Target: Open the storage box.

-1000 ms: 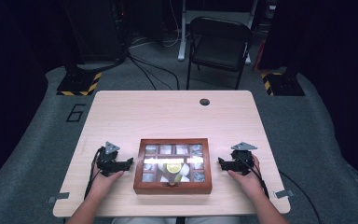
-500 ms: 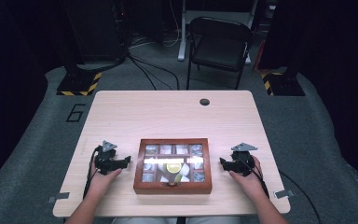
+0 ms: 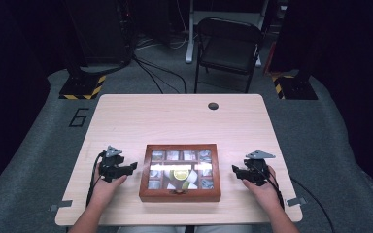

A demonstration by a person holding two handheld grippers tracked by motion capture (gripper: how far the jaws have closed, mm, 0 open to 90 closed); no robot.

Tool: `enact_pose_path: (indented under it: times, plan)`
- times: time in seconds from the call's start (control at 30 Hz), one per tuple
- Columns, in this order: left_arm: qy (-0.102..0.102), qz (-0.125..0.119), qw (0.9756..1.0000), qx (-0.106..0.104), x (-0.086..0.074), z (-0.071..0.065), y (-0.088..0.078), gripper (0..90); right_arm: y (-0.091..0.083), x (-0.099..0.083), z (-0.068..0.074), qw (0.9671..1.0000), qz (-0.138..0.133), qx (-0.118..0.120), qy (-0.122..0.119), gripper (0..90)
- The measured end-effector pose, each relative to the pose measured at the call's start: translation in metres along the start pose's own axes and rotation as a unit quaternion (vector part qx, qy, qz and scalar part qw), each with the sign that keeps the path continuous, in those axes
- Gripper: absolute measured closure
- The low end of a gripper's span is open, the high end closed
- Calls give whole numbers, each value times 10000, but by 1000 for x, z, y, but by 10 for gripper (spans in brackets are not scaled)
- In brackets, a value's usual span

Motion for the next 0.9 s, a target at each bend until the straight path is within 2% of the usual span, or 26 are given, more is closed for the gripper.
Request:
enact_pose_path:
  times: [0.13,0.33,0.5,0.6,0.63,0.67,0.9]
  plan:
    - [-9,-38,10000,-86,0,-2,-7,346,-10,3,0,9996,-224,43,167,410]
    - [-24,-104,9996,-245,1,-6,-15,337,-18,5,1,9995,-260,47,191,423]
    - [101,-160,9994,-295,1,-14,-23,334,-22,8,6,9992,-347,123,137,414]
    - [144,-148,9990,-399,-2,-20,-29,334,-27,9,14,9991,-387,161,11,401]
    - [144,-148,9990,-399,-2,-20,-29,334,-27,9,14,9991,-387,161,11,401]
    - [154,-165,9988,-424,-3,-23,-30,333,-31,10,18,9989,-422,160,-102,400]
    - [141,-207,9987,-437,-4,-27,-36,328,-37,9,25,9985,-449,233,-196,396]
Point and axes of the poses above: each handheld gripper's, and its own axes: y roughly forward along the jaws, x roughly out of its top, z roughly to its left, the point moved 1 cm from there along y, roughly forward along the jaws, and after that the axes turned 7 degrees about -y, right-handed, at the moved point
